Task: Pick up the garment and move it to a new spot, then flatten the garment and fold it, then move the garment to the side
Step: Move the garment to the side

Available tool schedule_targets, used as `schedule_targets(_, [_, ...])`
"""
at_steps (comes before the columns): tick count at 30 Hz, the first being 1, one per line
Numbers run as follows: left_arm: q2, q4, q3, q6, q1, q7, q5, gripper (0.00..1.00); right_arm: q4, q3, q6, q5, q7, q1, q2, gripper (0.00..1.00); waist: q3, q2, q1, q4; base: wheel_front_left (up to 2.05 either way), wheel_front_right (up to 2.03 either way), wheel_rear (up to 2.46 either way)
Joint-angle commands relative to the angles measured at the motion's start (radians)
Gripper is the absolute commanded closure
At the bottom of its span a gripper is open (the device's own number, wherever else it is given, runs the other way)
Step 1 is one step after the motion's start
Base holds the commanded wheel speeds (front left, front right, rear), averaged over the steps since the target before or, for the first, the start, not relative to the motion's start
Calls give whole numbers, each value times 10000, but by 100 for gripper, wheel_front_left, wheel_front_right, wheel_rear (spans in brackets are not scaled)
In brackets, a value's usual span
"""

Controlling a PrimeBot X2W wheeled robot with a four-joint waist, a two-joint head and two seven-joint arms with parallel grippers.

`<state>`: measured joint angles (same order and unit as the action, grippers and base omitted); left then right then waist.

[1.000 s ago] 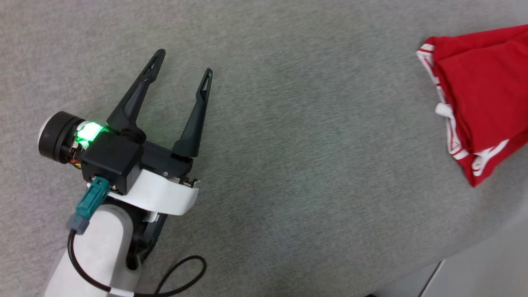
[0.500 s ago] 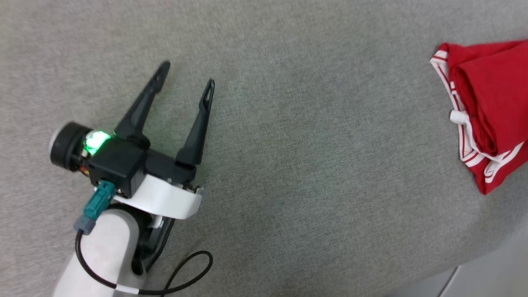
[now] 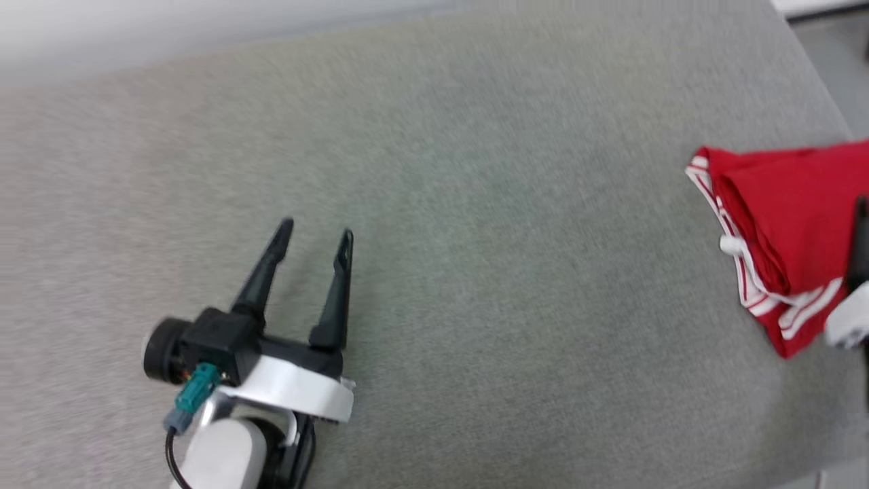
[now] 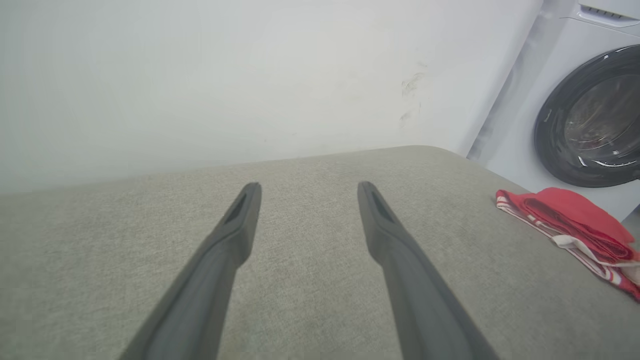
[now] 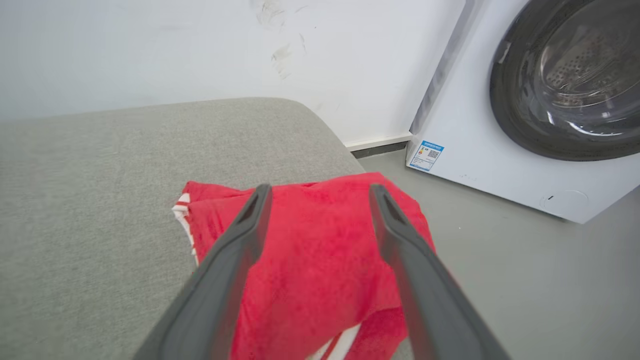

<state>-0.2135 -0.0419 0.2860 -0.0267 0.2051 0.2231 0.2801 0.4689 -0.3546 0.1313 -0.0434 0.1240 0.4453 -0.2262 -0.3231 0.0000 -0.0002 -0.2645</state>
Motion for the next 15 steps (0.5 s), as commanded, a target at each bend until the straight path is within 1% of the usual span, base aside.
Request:
schedule_targets(1, [47,67,-22,-55,-202,58,73,0,-200,96,-11,-114,19,-387,164,0,668,0,2,550,0,0,0])
schedule_targets(9, [292,689,-1,-177,-901,243,318,0,-2087,813,-11,-663,-280,-2550,997,0,1817,0,2,1512,0,0,0])
schedule_targets(15, [293,1038,-101,-304,-1246,307,361,0,-3483,1388,-11,-822,-538,-3529,1397,0,2453,0,2,2092,0,0,0])
